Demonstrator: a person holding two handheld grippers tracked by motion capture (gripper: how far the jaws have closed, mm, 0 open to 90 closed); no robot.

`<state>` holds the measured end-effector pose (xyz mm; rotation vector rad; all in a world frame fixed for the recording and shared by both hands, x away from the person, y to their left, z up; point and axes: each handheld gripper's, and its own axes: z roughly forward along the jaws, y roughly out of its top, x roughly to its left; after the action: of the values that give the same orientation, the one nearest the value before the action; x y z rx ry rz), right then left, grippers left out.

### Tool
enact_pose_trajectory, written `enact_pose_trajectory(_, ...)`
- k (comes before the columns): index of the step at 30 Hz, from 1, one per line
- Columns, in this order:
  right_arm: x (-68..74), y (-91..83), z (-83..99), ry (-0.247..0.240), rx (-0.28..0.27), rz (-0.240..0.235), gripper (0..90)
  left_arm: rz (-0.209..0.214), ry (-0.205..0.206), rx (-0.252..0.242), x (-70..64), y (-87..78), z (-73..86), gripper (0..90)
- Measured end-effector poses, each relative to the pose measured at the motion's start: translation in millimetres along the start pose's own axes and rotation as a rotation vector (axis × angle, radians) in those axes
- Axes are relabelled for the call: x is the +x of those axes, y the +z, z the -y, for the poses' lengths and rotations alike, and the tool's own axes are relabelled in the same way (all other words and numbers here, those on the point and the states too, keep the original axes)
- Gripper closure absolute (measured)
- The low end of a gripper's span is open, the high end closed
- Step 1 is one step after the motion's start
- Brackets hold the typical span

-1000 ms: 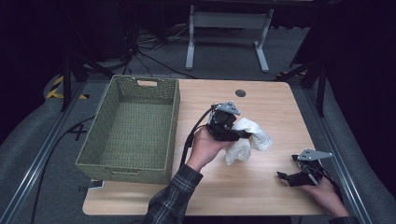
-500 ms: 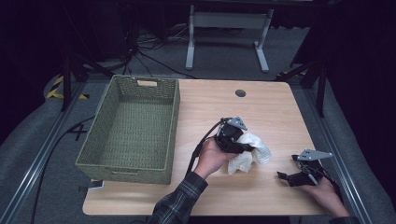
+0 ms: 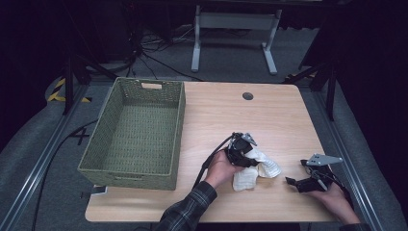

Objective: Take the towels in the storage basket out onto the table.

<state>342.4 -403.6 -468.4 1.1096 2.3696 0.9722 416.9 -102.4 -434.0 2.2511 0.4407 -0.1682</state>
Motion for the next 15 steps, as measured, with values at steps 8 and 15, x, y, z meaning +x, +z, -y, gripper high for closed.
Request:
enact_pose_trajectory(8, -0.1, -0.2, 0.0, -0.001, 0.001, -0.001, 0.0, -0.017, 0.023, -0.018, -6.0, -15.9, -0.7, 33.1)
enact_pose_trajectory(15, 0.0, -0.1, 0.0, -0.001, 0.001, -0.001, 0.0, -0.051, 0.024, -0.062, -12.6, -39.2, 6.1, 24.8)
